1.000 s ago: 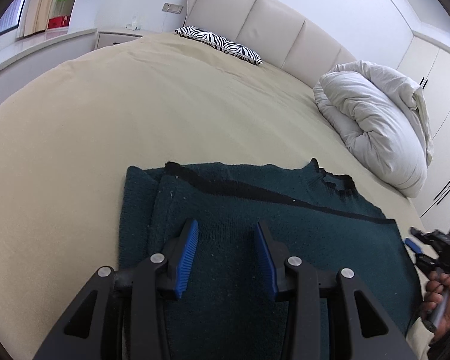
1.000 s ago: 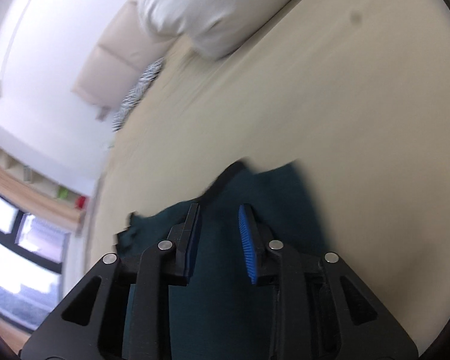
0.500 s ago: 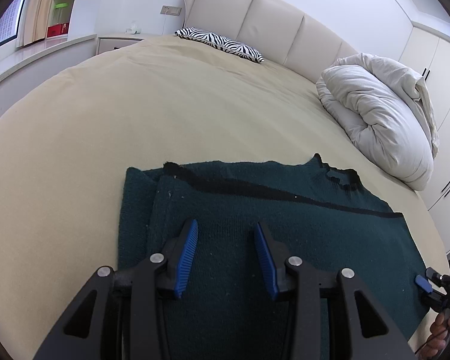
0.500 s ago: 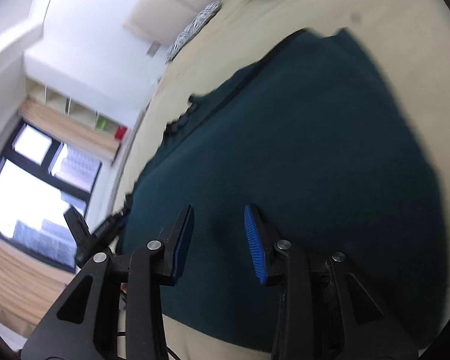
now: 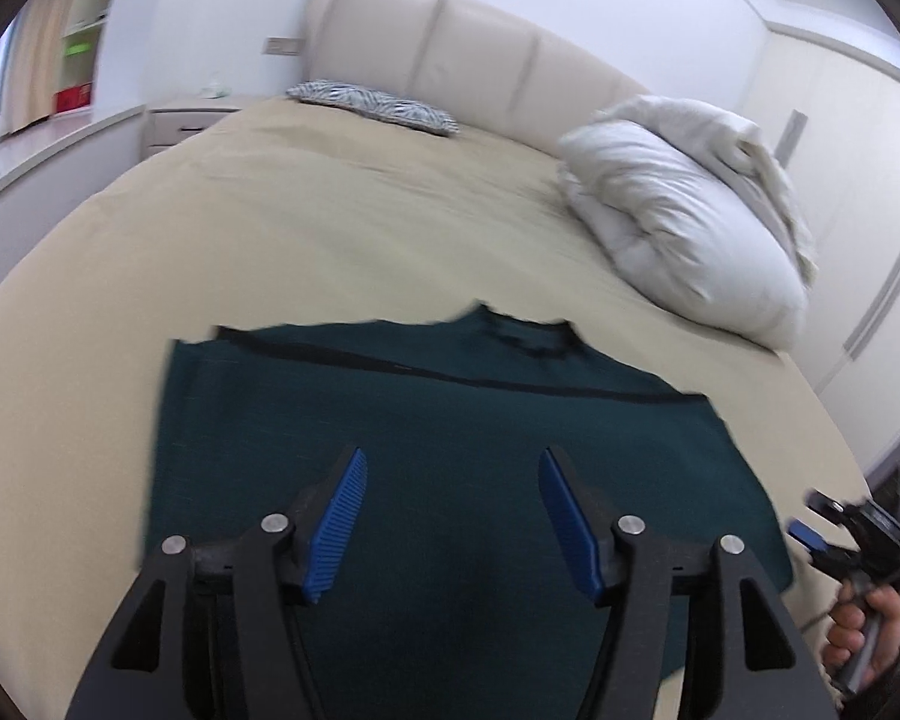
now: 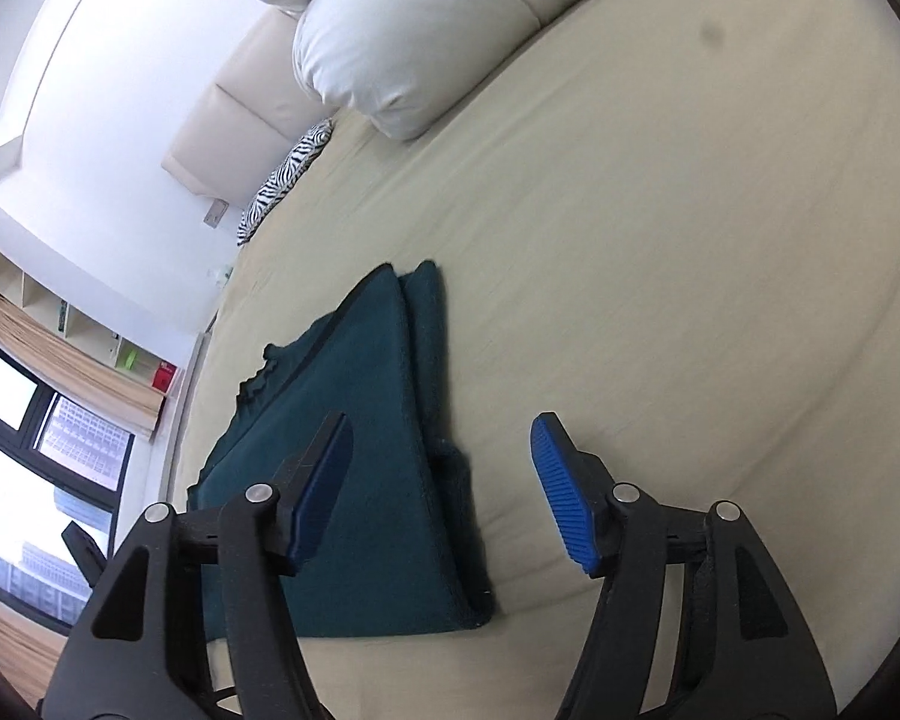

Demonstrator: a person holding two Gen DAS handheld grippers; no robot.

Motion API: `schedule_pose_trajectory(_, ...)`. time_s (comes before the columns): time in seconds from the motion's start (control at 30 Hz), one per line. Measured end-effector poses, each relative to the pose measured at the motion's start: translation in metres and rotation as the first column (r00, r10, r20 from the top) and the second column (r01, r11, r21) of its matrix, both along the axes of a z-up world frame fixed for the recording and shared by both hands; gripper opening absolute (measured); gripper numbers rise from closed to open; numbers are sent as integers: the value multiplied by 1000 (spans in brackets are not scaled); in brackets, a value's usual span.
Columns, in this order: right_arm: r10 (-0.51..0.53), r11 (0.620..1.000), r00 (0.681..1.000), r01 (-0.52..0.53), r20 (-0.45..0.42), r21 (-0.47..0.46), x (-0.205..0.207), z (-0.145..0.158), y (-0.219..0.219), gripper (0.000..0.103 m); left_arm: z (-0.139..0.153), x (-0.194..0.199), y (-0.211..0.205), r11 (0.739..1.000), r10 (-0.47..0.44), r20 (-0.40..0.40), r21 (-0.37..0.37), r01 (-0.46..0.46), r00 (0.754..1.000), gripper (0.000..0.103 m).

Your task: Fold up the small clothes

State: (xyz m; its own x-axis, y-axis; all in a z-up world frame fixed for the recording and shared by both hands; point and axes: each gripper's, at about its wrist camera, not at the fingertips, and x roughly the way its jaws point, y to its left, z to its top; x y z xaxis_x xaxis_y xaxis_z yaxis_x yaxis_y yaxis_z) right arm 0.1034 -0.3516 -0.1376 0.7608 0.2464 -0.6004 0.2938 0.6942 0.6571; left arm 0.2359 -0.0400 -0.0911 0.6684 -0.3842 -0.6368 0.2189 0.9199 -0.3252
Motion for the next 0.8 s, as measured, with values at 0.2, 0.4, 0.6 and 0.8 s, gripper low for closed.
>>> schedule_pose_trajectory(0.2, 42, 996, 996, -35, -80, 84, 41, -28, 20, 61, -22, -2, -37, 998, -65, -84, 8, 66, 994, 66)
schedule_pose_trajectory(0.4, 83, 980, 992, -64, -94, 190, 46, -33, 28, 61, -47, 5, -24, 998, -55, -128, -9, 54, 990, 66)
schedule_pose_trajectory(0.6, 96, 961, 990, -65, -104, 269, 49, -37, 37, 58, -56, 7, -13, 997, -58, -139, -55, 50, 989, 65)
schedule_pose_trajectory(0.8, 72, 968, 984, -28, -166, 250, 58, -44, 42, 31, -57, 4, -16, 998, -56, -127, -22, 53, 990, 65)
